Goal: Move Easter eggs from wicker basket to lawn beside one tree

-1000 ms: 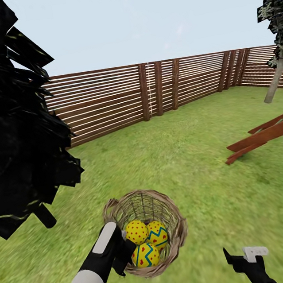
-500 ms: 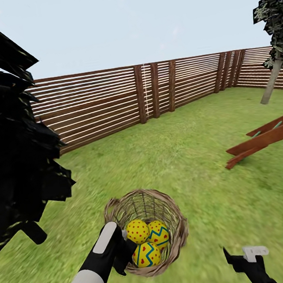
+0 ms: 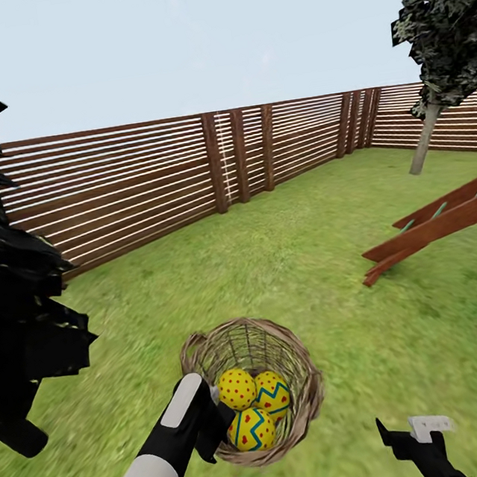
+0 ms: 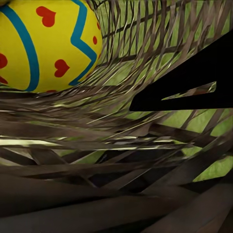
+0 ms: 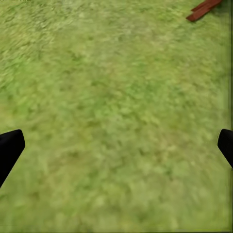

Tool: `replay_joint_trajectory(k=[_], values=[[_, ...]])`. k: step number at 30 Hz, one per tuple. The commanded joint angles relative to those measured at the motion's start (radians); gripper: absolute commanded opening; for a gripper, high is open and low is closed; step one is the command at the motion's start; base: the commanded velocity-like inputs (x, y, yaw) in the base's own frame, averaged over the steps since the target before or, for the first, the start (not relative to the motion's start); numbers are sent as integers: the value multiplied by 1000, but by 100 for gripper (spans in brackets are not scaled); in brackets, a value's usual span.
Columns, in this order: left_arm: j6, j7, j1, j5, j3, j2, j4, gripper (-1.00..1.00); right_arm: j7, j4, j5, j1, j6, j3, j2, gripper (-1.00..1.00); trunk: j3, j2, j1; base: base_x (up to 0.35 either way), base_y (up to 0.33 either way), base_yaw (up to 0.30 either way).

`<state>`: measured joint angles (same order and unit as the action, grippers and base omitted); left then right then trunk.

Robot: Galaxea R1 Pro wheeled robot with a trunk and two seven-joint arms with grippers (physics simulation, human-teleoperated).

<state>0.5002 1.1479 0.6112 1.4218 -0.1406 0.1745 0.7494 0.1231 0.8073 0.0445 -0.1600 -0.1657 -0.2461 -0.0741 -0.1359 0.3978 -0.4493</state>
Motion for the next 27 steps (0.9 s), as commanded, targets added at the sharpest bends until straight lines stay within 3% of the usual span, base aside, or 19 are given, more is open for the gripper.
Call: replay_joint_trajectory(k=[1, 6, 27], values=[[4, 5, 1, 5, 0, 0, 1, -100, 7, 0, 5, -1, -3, -4, 1, 100, -2, 2, -1, 16, 0, -221], [4, 6, 1, 6, -1, 0, 1, -100, 7, 1, 5, -1, -3, -4, 1, 100, -2, 2, -1, 142, 18, -173], [-4, 16, 1, -2, -6, 0, 12, -100, 7, 5, 5, -1, -3, -5, 0, 100, 0, 2, -1, 331, 11, -52]])
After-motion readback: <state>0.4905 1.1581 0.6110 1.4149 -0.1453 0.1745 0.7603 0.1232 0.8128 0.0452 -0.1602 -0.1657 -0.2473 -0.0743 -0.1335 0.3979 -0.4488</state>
